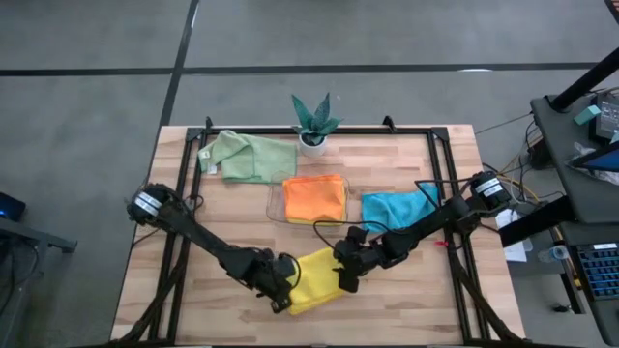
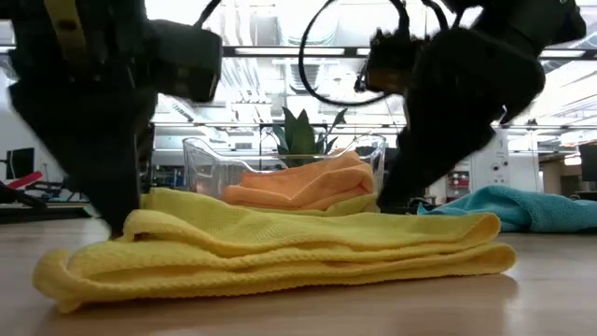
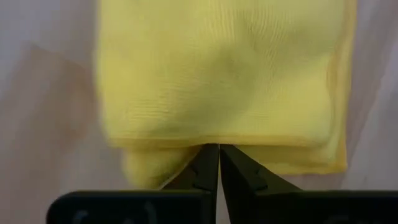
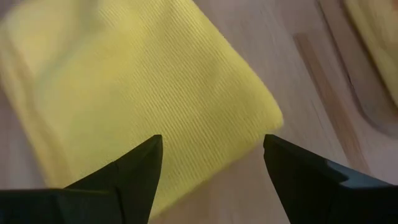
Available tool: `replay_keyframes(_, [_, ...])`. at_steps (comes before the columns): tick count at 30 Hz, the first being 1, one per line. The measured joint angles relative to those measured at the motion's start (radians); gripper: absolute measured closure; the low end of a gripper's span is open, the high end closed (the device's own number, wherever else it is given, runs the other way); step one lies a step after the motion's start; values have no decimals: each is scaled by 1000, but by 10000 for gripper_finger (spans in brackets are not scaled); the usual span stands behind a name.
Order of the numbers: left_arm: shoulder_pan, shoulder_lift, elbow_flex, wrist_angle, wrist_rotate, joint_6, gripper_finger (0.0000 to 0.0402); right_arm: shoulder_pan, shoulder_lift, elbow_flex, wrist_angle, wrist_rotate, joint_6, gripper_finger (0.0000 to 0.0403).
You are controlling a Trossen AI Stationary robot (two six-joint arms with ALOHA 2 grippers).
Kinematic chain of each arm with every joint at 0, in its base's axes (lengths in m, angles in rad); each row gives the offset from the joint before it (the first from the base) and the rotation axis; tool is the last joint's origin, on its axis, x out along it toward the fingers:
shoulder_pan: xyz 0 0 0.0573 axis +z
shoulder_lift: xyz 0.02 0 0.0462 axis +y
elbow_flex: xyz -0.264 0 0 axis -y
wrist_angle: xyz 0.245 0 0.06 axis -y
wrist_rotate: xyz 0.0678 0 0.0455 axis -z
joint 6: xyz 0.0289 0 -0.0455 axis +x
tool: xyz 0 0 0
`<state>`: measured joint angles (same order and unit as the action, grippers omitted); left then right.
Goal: Fold microfiber towels
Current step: Put the folded yellow microfiber towel into the transparent bin
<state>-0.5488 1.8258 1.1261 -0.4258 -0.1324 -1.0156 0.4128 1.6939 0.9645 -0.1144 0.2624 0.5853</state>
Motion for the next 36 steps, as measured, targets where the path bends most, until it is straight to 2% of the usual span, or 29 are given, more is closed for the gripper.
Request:
replay_keyframes(5, [16,-87,-6,-64,-9,49,400,5,-22,24,-18,-6,-3,135])
replay_keyframes(8, [6,-136,-5,-49,-6,-11,400,15,-51,23,-49,-7,8,135])
replay_keyframes(10, [-17,-155,-10,-47,-6,-102,400,25,-68,17,-72,-7,30,135])
replay_keyframes(12, [-43,-159,-30,-34,-23,-264,400,35,-88,3,-79,-8,53,135])
replay_keyframes(17, [-106,-159,-121,185,-46,-616,392,55,-130,-30,-89,-8,74,135])
replay_keyframes(20, [-139,-155,-199,369,-139,-741,366,59,-137,-39,-87,-8,51,135])
replay_keyframes(23, [-139,-148,-273,547,-205,-774,327,59,-134,-40,-87,-8,42,135])
replay_keyframes(25, [-129,-140,-300,612,-209,-781,296,58,-133,-40,-88,-8,31,135])
replay_keyframes(30, [-113,-133,-331,567,-151,-874,228,61,-132,-54,-89,-7,25,135])
replay_keyframes(36, [-112,-130,-319,471,-153,-927,213,58,-132,-93,-71,1,38,135])
